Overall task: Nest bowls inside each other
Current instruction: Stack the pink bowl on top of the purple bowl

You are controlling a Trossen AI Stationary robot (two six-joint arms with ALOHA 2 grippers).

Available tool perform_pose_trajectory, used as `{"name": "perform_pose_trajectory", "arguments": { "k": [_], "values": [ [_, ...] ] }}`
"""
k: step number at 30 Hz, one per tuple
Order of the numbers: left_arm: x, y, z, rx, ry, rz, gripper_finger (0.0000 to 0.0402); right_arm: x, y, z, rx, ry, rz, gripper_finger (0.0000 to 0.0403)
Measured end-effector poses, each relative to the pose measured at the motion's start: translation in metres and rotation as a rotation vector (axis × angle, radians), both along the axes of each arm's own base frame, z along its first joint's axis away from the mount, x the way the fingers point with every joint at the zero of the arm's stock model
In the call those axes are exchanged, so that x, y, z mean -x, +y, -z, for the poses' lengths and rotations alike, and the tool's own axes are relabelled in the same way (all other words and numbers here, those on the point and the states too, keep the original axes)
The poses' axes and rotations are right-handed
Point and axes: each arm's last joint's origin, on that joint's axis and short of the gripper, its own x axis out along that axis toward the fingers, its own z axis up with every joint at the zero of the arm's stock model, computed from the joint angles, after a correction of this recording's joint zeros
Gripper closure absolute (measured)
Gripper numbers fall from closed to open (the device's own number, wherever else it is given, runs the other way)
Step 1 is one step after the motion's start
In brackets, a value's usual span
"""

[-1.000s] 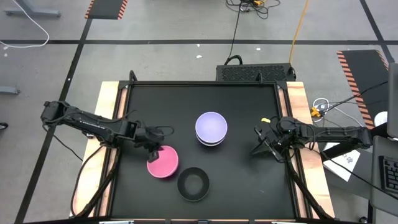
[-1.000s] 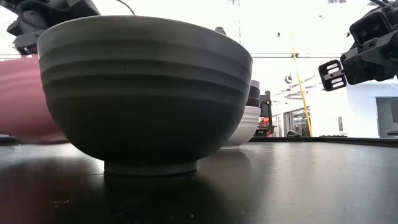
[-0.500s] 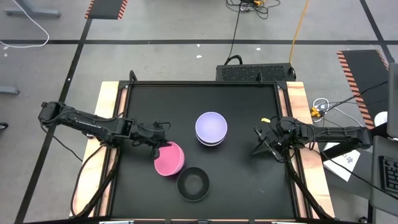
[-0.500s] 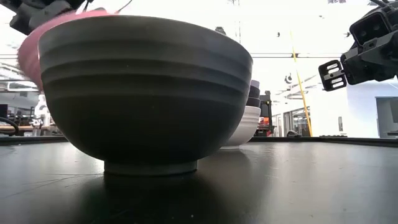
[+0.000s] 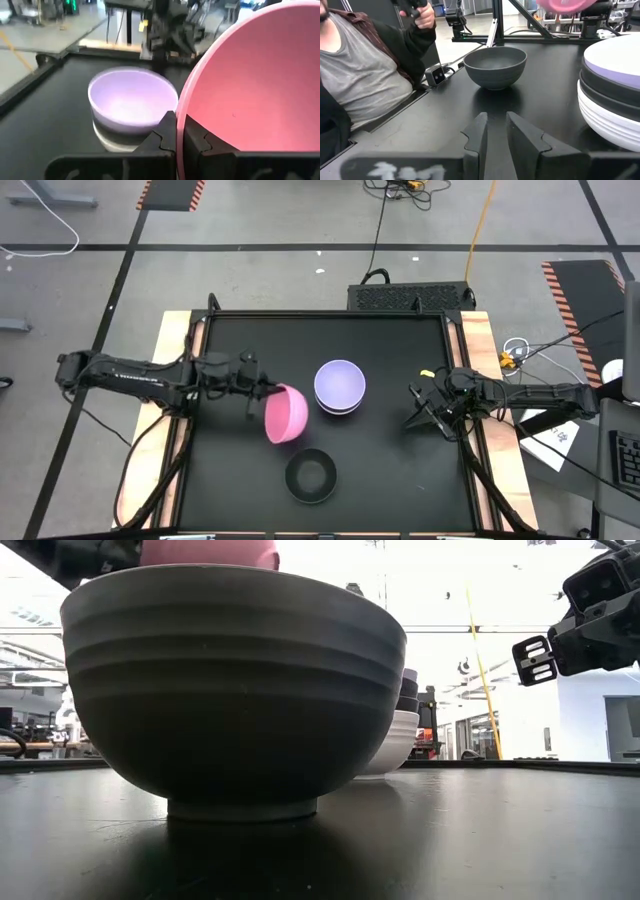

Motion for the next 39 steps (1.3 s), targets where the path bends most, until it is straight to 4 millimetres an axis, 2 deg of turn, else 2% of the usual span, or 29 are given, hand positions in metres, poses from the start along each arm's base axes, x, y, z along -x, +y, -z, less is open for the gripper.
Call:
{"name": "perform_pose_trajectory", "arguments": {
  "k": [4, 10, 13, 19, 32, 39],
  "values": [
    [-0.005, 0.011, -0.013, 0.006, -0.002, -0.011, 0.0399, 0.000, 0.000, 0.000, 0.000, 0.000, 0.000, 0.0341],
    [-0.023, 0.017, -0.049, -0.028, 0.010, 0.015, 0.0399, 0.000, 0.000, 0.001, 0.001, 0.009, -0.002, 0.0341],
    [-0.035, 0.019, -0.061, -0.048, 0.045, 0.021, 0.0399, 0.000, 0.000, 0.002, 0.004, 0.013, -0.003, 0.0341],
    [-0.060, 0.024, -0.067, -0.076, 0.122, 0.018, 0.0399, 0.000, 0.000, 0.002, 0.003, 0.018, -0.004, 0.0341],
    [-0.106, 0.054, -0.093, -0.057, 0.288, -0.037, 0.0399, 0.000, 0.000, 0.002, 0.001, 0.019, -0.004, 0.0341],
    [-0.115, 0.058, -0.105, -0.051, 0.303, -0.033, 0.0399, 0.000, 0.000, 0.002, 0.002, 0.020, -0.007, 0.0341]
  ]
}}
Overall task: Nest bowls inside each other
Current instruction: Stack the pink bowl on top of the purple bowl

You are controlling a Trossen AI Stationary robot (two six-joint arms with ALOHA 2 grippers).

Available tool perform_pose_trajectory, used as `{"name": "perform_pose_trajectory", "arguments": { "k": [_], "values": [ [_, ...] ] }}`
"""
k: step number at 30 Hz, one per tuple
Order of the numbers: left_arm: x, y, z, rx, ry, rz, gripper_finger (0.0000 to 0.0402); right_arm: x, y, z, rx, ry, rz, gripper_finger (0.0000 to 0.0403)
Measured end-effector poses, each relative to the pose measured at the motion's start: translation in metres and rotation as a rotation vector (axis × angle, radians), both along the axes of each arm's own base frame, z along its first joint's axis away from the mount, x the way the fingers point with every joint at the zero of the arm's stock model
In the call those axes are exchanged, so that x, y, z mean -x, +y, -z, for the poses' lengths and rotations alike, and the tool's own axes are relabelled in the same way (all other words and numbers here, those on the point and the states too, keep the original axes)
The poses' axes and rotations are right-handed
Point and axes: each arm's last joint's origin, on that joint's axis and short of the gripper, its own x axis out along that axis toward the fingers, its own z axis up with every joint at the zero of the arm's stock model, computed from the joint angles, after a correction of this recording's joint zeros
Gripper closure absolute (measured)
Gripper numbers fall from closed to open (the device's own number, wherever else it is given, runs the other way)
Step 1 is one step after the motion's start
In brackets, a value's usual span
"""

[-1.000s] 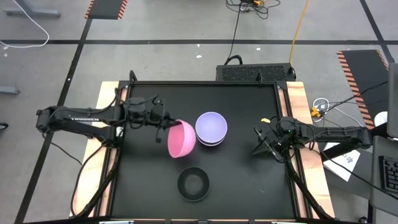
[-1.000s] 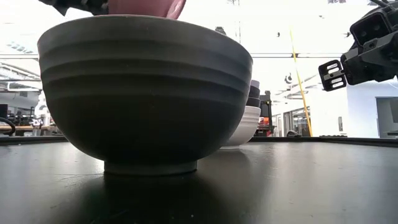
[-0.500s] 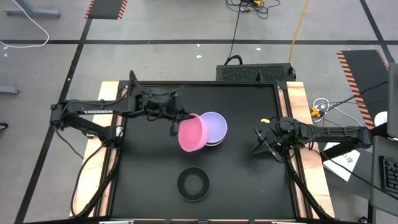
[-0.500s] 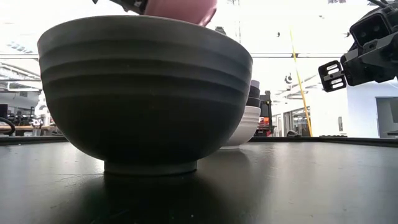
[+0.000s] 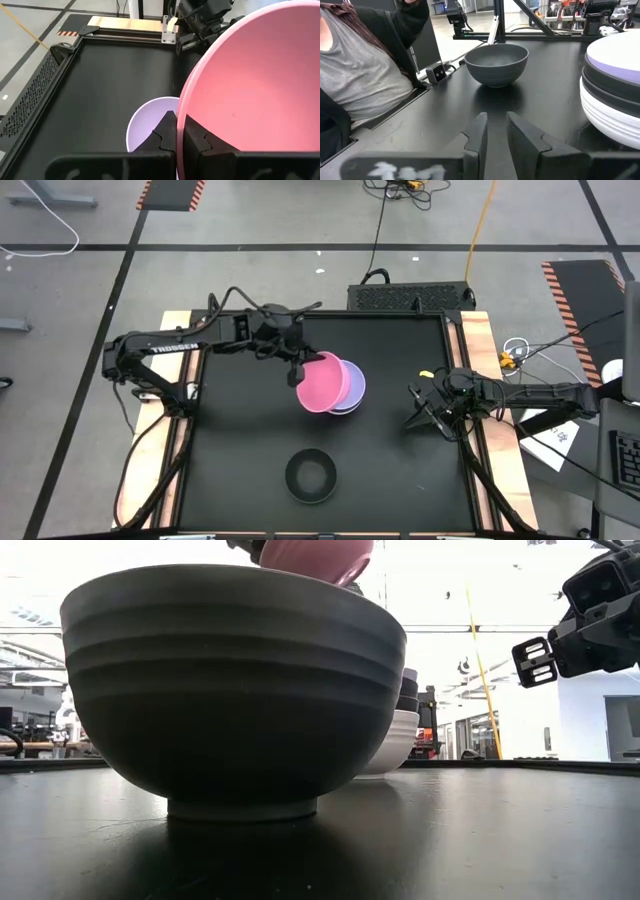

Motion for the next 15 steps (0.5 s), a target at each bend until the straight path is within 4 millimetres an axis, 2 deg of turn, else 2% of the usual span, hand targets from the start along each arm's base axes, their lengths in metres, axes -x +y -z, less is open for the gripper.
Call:
{"name": "perform_pose_trajectory", "arguments": {
  "k": [7, 15],
  "values": [
    [0.001, 0.006, -0.002, 0.008, -0.001, -0.021, 0.0399, 0.000, 0.000, 0.000, 0.000, 0.004, -0.001, 0.0341],
    [0.006, 0.021, -0.001, 0.047, 0.008, -0.055, 0.0399, -0.001, 0.000, 0.001, -0.002, 0.015, -0.001, 0.0341]
  ]
}}
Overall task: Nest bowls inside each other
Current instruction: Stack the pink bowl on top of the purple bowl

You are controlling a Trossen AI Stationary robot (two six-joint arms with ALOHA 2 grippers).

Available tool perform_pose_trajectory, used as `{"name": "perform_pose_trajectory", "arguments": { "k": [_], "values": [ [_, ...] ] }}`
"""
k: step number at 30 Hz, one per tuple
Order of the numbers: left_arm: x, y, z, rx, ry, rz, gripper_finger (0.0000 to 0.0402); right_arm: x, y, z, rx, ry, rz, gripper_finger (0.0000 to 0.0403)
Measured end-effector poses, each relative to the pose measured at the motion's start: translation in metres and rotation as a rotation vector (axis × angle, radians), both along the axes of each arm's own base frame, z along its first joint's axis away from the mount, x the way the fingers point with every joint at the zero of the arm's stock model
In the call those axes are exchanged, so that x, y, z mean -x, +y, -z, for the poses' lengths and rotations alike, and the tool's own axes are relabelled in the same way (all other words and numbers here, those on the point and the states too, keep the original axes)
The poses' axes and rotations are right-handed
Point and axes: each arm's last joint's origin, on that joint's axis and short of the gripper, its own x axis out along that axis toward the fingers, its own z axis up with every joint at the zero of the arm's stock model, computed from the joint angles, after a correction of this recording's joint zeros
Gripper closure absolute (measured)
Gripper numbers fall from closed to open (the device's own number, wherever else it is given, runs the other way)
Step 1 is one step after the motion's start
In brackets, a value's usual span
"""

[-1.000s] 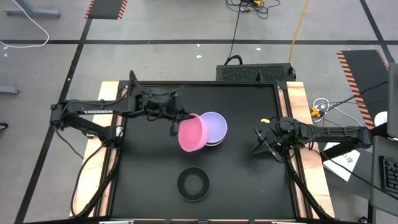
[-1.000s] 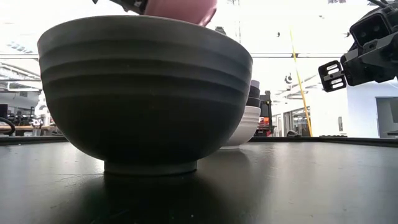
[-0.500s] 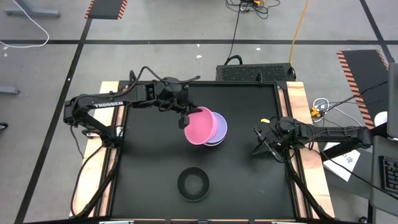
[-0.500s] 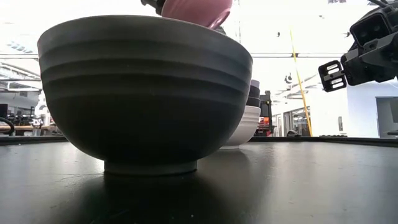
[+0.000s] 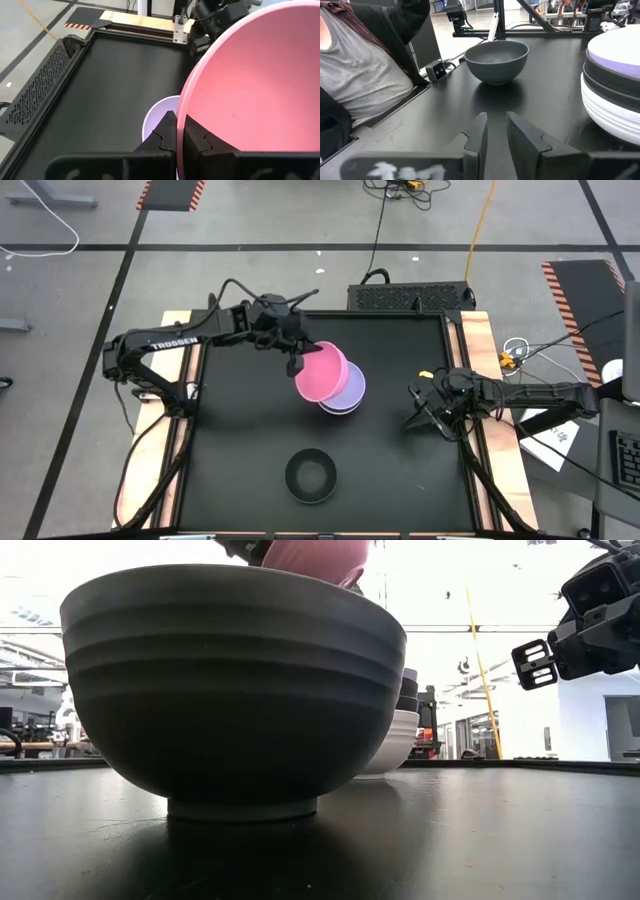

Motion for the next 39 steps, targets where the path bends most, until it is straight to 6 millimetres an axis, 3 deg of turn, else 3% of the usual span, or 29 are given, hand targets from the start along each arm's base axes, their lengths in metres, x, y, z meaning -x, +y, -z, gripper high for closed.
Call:
{"name": "perform_pose_trajectory", "arguments": {
  "k": [5, 9, 15, 23, 31, 39],
  "values": [
    [0.003, 0.009, 0.000, 0.036, -0.006, -0.007, 0.0399, 0.000, 0.000, 0.000, 0.001, -0.002, 0.004, 0.0341],
    [-0.006, 0.018, 0.011, 0.061, 0.028, -0.024, 0.0399, -0.001, -0.001, 0.000, 0.013, -0.003, 0.051, 0.0341],
    [-0.040, 0.030, 0.022, 0.087, 0.134, -0.017, 0.0400, -0.001, -0.001, 0.000, -0.004, 0.006, 0.058, 0.0341],
    [-0.064, 0.036, -0.002, 0.076, 0.209, 0.004, 0.0400, -0.001, -0.001, 0.001, -0.003, 0.016, 0.058, 0.0341],
    [-0.081, 0.044, -0.003, 0.084, 0.384, -0.041, 0.0399, -0.002, -0.002, 0.001, 0.011, 0.016, 0.055, 0.0341],
    [-0.091, 0.049, 0.011, 0.091, 0.502, -0.065, 0.0399, -0.002, -0.001, 0.001, 0.005, 0.020, 0.056, 0.0341]
  ]
}}
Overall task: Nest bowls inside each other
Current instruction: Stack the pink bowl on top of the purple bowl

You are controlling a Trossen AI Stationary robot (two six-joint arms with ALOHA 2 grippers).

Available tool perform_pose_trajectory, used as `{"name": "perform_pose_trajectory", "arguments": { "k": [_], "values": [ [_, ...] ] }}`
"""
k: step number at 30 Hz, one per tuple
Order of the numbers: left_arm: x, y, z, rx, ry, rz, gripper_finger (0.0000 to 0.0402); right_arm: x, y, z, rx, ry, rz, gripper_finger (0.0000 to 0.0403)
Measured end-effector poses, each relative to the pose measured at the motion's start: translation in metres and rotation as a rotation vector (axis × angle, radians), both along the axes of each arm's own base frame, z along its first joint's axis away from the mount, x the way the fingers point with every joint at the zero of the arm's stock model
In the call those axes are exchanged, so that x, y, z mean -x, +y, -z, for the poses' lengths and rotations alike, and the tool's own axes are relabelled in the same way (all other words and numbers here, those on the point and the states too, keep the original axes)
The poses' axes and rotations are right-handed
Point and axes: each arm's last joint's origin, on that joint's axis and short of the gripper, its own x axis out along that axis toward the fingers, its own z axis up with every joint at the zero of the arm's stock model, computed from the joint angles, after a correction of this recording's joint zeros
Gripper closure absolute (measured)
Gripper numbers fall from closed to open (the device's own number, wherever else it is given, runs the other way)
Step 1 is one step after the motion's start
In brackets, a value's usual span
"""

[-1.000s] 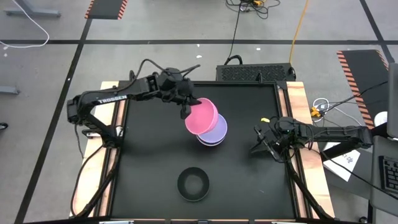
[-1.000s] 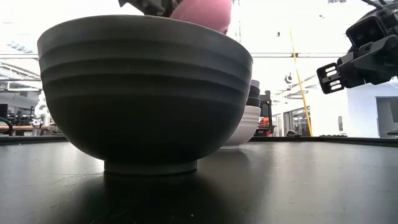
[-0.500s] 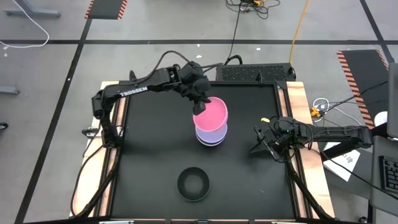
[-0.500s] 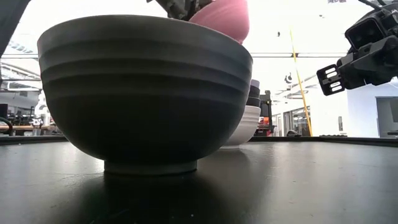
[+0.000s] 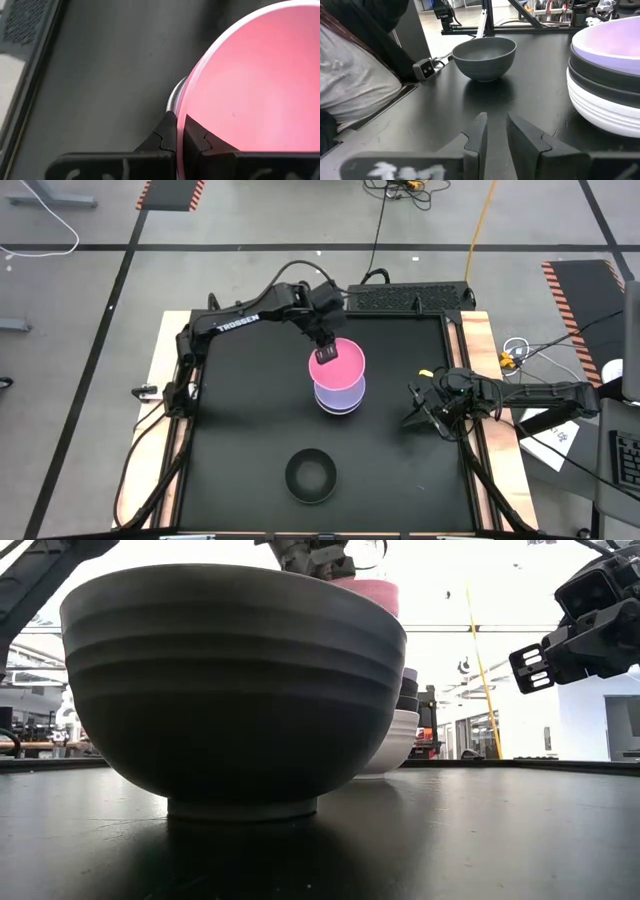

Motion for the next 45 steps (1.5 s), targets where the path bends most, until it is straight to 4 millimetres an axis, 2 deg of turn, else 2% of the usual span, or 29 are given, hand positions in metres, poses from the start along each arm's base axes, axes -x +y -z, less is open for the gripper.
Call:
{"name": "perform_pose_trajectory", "arguments": {
  "k": [5, 19, 32, 40, 45],
  "values": [
    [0.000, -0.001, 0.003, -0.019, 0.025, -0.010, 0.0399, 0.000, 0.000, 0.000, 0.000, 0.000, -0.001, 0.0341],
    [-0.008, -0.026, 0.002, -0.021, 0.020, 0.051, 0.0399, 0.000, 0.000, 0.000, 0.009, -0.004, -0.005, 0.0341],
    [-0.010, -0.027, 0.005, -0.015, 0.023, 0.046, 0.0399, 0.000, 0.000, 0.000, 0.007, -0.002, -0.005, 0.0341],
    [-0.017, -0.025, 0.017, -0.008, 0.041, 0.048, 0.0400, 0.000, 0.000, 0.000, 0.006, -0.002, -0.005, 0.0341],
    [-0.025, -0.024, 0.035, 0.011, 0.090, 0.052, 0.0399, 0.000, 0.000, 0.000, 0.006, -0.001, -0.005, 0.0341]
  ]
}}
